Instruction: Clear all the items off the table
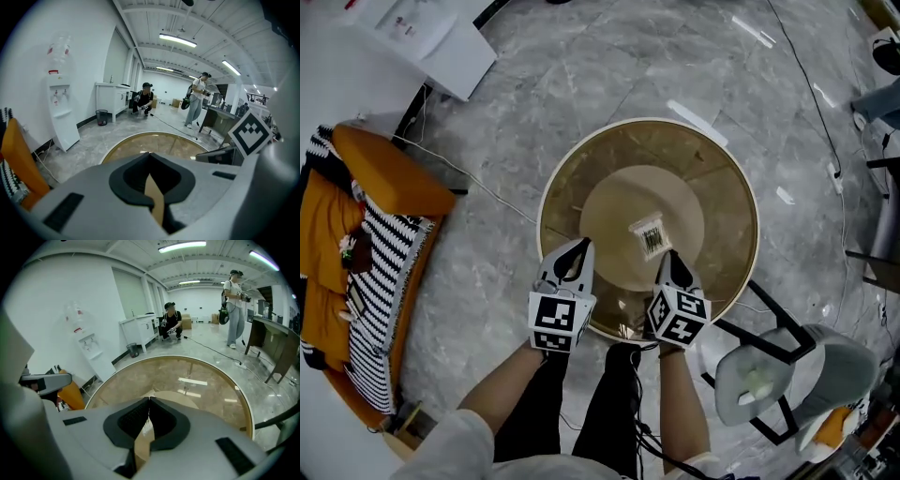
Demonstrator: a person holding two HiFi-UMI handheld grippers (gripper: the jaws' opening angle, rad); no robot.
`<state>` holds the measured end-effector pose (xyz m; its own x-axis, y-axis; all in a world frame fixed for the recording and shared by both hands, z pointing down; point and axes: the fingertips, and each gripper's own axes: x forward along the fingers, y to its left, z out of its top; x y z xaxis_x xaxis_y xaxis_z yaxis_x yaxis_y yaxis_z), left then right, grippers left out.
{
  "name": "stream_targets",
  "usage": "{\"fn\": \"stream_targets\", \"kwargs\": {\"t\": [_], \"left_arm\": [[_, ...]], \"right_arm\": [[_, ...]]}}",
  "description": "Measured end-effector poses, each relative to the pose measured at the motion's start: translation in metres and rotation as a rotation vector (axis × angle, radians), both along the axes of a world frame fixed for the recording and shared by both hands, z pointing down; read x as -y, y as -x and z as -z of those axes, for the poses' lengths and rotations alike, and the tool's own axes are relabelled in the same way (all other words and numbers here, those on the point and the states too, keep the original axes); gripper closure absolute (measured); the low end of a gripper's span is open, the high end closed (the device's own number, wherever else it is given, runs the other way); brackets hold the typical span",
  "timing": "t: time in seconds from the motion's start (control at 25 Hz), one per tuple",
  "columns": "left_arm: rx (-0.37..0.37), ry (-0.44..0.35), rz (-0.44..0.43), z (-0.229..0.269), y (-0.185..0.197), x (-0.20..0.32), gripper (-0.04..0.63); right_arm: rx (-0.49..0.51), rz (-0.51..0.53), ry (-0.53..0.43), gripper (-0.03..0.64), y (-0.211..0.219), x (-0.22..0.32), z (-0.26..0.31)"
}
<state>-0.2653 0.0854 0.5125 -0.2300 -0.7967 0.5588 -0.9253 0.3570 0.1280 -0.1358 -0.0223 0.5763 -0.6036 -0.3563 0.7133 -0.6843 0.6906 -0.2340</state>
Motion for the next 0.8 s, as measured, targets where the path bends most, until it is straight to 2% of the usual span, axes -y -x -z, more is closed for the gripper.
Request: {"fn": "stream_targets", "kwargs": {"t": [0.12, 0.16, 0.2, 0.32, 0.48, 0.8], "left_arm": [[-0.017, 0.005, -0.001, -0.009, -0.001, -0.001, 0.592], [-0.021, 0.006, -0.003, -0.012, -0.002, -0.002, 0.592], [-0.024, 0.008, -0.005, -0.015, -0.002, -0.003, 0.592], [-0.026, 0.019, -0.011, -0.021, -0.001, -0.006, 0.592], [-0.029, 0.027, -0.012, -0.026, 0.005, -0.008, 0.592], [-0.044, 0.035, -0.005, -0.041, 0.014, -0.010, 0.592]], "right_arm": [[-0.018, 0.045, 0.033, 0.588, 0.007, -0.003, -0.013], [-0.017, 0.059, 0.051, 0.541, 0.010, -0.004, -0.017], [-0.015, 0.070, 0.068, 0.463, 0.013, -0.006, -0.021], [-0.024, 0.102, 0.089, 0.451, 0.019, -0.006, -0.031], [-0.050, 0.161, 0.088, 0.362, 0.028, -0.006, -0.043], [-0.147, 0.308, 0.033, 0.319, 0.044, -0.009, -0.067]]}}
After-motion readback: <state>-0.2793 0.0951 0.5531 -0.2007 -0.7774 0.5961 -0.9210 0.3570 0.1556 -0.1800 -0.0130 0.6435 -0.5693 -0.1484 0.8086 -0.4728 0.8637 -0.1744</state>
